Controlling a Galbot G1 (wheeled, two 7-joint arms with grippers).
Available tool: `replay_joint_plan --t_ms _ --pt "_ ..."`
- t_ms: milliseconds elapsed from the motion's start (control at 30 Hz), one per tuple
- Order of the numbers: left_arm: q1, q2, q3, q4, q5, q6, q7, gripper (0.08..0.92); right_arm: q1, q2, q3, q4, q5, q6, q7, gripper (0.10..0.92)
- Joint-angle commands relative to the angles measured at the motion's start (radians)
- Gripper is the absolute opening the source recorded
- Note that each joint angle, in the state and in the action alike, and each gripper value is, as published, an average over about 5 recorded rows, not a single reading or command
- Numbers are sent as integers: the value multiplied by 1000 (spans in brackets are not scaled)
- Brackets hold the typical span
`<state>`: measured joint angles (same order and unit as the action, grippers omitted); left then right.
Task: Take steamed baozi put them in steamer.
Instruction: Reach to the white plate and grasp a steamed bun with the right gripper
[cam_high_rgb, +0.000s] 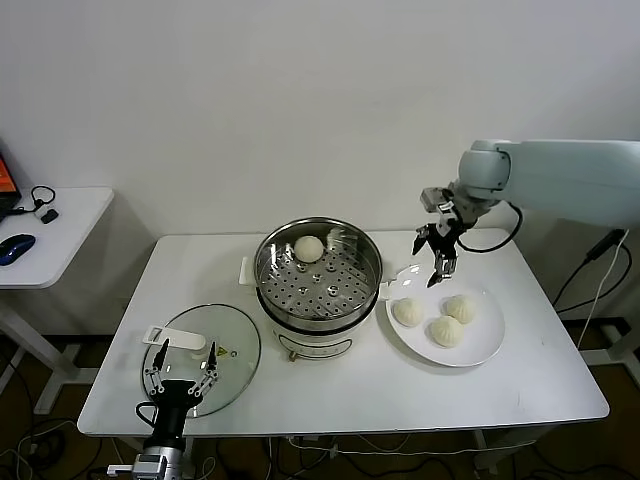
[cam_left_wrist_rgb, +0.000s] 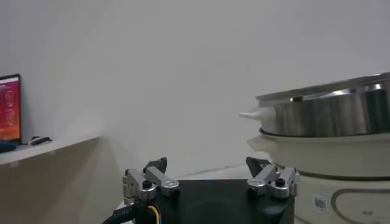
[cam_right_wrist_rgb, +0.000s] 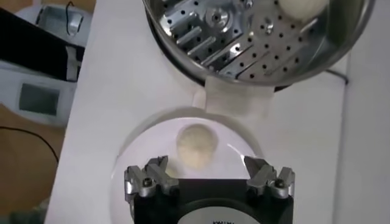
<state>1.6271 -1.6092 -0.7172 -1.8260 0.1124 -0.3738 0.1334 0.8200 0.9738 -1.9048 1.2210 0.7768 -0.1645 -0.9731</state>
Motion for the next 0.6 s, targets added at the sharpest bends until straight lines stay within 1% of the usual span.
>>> replay_joint_plan --t_ms 33,200,600 --pt "1 -49 -2 0 1 0 0 823 -190 -32 99 -44 -108 -122 4 823" --pt "4 -48 -9 3 2 -2 0 823 -276 -19 166 -119 -157 -121 12 823" --pt "6 -49 -15 5 4 -4 0 823 -397 10 284 -193 -196 -132 58 823"
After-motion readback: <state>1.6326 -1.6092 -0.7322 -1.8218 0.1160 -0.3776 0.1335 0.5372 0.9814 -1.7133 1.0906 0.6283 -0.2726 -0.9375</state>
